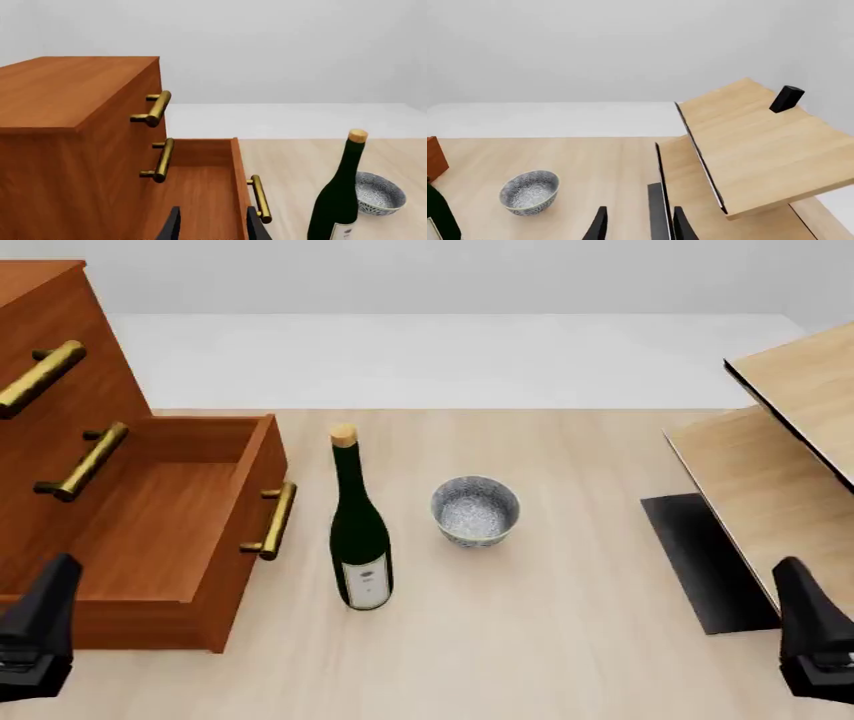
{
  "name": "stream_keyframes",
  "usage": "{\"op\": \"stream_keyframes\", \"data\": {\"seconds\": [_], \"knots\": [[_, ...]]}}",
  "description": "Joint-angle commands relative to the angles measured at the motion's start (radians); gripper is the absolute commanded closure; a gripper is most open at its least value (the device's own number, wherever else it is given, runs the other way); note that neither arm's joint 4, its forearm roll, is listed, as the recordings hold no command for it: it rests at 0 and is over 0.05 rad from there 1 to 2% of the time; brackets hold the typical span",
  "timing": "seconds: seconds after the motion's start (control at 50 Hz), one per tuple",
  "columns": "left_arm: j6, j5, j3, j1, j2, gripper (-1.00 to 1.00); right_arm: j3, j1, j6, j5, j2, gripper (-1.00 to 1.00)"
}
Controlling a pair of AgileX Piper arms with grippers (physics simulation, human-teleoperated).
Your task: Close the bottom drawer of the cabinet and open the top drawer.
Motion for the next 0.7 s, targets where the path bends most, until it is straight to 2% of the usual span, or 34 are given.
{"op": "stream_keyframes", "data": {"seconds": [0.02, 0.28, 0.4, 0.44, 0.48, 0.6, 0.64, 0.7], "knots": [[0.005, -0.028, 0.022, 0.004, 0.008, -1.00, 0.001, 0.015, 0.009, -0.013, 0.009, -1.00], [0.014, -0.017, 0.021, -0.002, -0.002, -1.00, 0.002, 0.004, 0.009, -0.026, 0.025, -1.00], [0.010, -0.016, -0.013, 0.009, 0.020, -1.00, 0.001, 0.005, 0.013, -0.033, 0.034, -1.00], [-0.007, -0.065, -0.032, 0.007, 0.083, -1.00, 0.001, 0.005, 0.011, -0.036, 0.037, -1.00], [-0.009, -0.042, -0.062, -0.005, 0.083, -1.00, 0.001, 0.006, 0.011, -0.038, 0.039, -1.00], [-0.045, -0.061, -0.178, -0.042, 0.243, -1.00, 0.001, 0.005, 0.011, -0.046, 0.047, -1.00], [-0.028, -0.062, -0.207, -0.061, 0.291, -1.00, 0.001, 0.006, 0.012, -0.048, 0.049, -1.00], [-0.066, -0.060, -0.254, -0.061, 0.361, -1.00, 0.001, 0.005, 0.012, -0.048, 0.050, -1.00]]}}
